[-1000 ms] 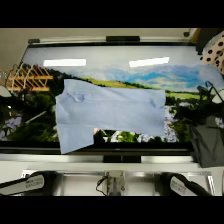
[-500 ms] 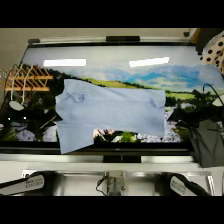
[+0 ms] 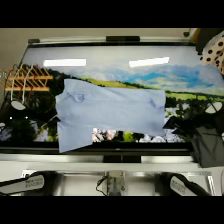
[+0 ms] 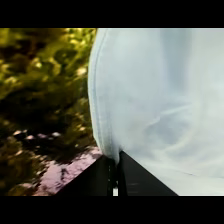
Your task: Fold the shirts.
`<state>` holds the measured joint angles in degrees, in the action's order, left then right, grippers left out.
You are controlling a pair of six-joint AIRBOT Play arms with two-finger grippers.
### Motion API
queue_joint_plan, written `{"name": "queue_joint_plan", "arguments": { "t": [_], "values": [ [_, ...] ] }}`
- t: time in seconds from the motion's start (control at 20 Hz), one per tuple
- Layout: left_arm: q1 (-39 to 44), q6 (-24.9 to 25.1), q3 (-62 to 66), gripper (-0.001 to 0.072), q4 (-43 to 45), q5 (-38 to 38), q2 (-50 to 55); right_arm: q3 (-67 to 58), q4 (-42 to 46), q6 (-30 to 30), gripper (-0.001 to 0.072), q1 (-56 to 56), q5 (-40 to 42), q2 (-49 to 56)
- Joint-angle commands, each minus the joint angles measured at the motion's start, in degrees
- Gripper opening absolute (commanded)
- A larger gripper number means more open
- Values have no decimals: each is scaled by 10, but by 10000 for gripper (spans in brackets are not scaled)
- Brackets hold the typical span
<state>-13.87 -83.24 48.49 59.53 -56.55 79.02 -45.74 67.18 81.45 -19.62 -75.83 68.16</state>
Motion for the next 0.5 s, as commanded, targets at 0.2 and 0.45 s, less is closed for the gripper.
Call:
{"name": "queue_joint_plan", "arguments": {
  "t": [0.2,0.45],
  "values": [
    [0,3,12,41,0,-11,-11,58,-17,37,642,0,131,1],
    [0,3,12,41,-1,-16,-11,58,-19,35,642,24,114,45]
  ]
}}
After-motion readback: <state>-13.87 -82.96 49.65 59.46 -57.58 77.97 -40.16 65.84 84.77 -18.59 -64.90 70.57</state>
